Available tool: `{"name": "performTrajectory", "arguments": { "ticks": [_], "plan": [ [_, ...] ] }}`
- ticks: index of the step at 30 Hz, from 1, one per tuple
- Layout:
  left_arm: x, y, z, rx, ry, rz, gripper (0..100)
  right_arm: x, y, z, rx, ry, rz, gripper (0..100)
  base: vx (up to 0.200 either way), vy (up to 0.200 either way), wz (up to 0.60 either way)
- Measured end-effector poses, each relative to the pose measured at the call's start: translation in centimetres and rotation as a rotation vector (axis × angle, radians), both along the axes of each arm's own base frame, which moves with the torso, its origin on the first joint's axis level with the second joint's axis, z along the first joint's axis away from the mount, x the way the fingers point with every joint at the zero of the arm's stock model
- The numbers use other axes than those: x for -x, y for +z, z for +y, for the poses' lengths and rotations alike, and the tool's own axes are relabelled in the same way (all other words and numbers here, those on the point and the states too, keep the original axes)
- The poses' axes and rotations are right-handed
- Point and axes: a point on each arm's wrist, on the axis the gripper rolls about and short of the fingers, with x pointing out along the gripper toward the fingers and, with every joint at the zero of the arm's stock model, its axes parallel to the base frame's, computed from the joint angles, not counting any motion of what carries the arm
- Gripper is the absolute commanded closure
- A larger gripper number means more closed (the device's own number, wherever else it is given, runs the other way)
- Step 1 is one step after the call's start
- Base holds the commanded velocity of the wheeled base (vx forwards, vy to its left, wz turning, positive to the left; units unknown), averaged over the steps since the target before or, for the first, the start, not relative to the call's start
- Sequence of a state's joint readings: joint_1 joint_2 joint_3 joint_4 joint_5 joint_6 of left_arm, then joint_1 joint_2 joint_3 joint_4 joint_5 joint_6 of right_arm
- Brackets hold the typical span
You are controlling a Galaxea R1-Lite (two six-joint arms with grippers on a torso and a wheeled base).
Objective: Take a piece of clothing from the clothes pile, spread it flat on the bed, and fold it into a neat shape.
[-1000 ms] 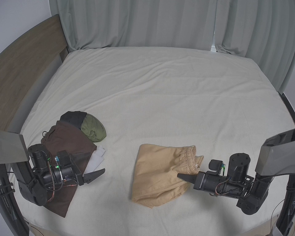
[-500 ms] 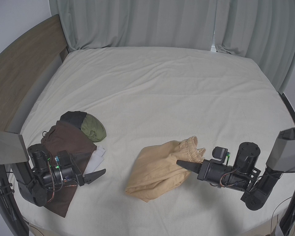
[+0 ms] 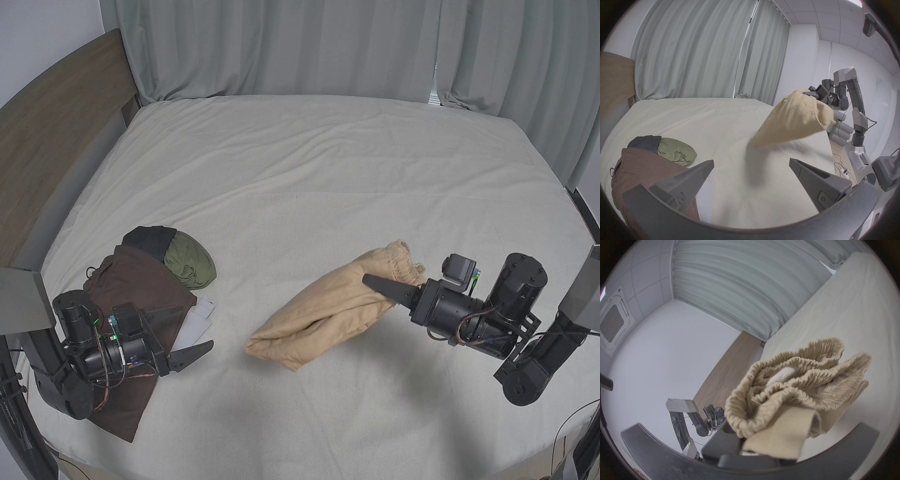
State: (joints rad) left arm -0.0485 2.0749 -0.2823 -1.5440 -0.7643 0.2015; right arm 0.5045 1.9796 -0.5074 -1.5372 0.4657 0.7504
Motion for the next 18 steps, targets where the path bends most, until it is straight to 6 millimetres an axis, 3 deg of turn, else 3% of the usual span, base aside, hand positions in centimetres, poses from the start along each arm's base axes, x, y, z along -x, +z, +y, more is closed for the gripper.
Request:
{"name": "performTrajectory", "arguments": {
  "ticks": [10, 18],
  "plan": [
    [0.1, 0.0, -0.1, 0.000, -0.003, 0.003, 0, -2.4, 3.0, -0.5, -0.060, -0.016, -0.120, 100, 0.000, 0.000, 0.00],
    [0.1, -0.1, -0.1, 0.000, -0.003, 0.004, 0, -4.8, 4.1, -1.1, -0.103, -0.036, -0.151, 100, 0.000, 0.000, 0.00]
  ]
}}
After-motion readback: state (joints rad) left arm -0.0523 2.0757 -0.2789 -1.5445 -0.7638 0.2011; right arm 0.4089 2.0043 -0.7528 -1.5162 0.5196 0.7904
